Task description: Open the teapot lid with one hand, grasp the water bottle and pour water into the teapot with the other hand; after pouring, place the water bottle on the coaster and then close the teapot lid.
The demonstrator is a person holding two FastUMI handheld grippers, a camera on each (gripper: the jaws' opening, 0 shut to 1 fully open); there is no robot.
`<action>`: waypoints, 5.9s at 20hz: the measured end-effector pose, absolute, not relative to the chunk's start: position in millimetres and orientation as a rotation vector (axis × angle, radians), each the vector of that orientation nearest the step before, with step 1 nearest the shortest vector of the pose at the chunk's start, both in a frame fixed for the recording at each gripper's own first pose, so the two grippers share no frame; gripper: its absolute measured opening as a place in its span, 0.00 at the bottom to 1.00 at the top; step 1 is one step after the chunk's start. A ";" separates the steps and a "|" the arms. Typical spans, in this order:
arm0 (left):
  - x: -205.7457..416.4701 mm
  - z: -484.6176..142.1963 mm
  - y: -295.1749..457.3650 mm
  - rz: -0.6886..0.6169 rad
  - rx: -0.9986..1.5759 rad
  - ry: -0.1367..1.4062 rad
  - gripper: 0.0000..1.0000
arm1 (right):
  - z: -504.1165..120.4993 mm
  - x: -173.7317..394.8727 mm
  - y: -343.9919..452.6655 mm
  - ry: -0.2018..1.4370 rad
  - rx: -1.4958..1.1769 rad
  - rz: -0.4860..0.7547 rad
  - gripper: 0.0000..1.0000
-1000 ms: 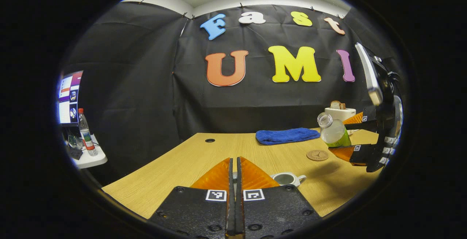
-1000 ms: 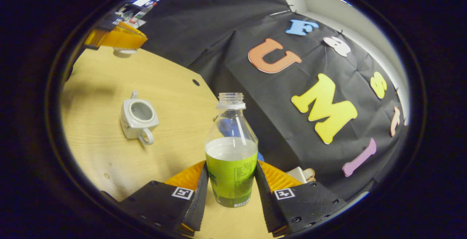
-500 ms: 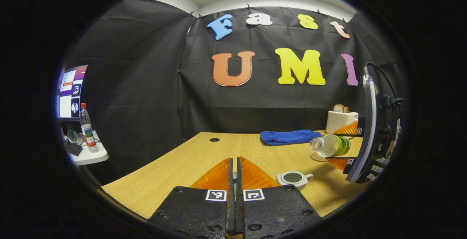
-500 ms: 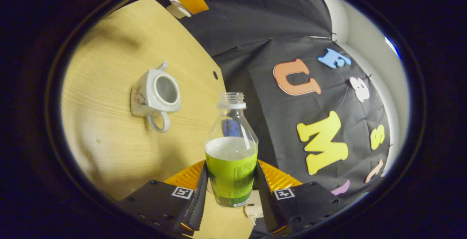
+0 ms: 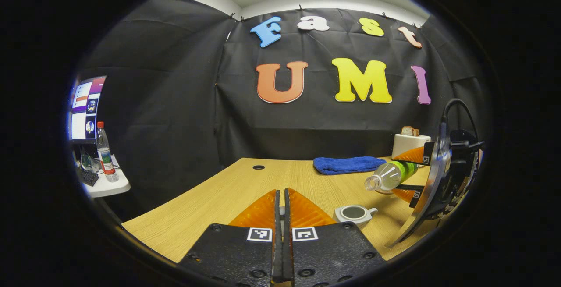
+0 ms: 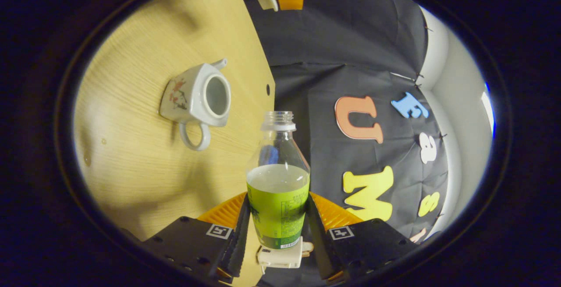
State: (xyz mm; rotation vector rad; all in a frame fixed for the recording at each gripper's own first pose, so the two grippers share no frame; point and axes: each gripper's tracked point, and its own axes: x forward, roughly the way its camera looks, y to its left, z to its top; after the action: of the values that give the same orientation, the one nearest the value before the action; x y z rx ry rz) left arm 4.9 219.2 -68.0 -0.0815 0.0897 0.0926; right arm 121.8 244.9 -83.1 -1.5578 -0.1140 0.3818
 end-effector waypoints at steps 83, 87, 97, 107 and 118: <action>14.1 -37.7 136.8 -0.024 -0.040 0.067 0.02 | -66.0 223.8 157.5 0.271 0.053 0.362 0.65; 16.4 -40.8 141.2 -0.020 -0.048 0.069 0.03 | -88.7 234.7 159.1 0.314 0.056 0.338 0.65; 18.0 -43.0 138.9 -0.029 -0.043 0.063 0.03 | -101.1 240.4 162.8 0.309 -0.006 0.322 0.73; 25.2 -45.3 124.2 -0.030 -0.040 0.054 0.03 | -82.9 195.5 138.5 0.312 -0.015 0.339 0.98; 61.9 -70.5 106.7 -0.027 -0.053 0.059 0.03 | -54.6 110.3 62.6 0.195 -0.083 0.243 0.98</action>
State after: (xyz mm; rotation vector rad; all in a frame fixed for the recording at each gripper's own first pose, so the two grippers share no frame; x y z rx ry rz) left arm 61.9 106.7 -70.5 -0.0534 0.0595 -0.0271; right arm 110.3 62.6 -54.6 -0.0835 0.1954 0.2434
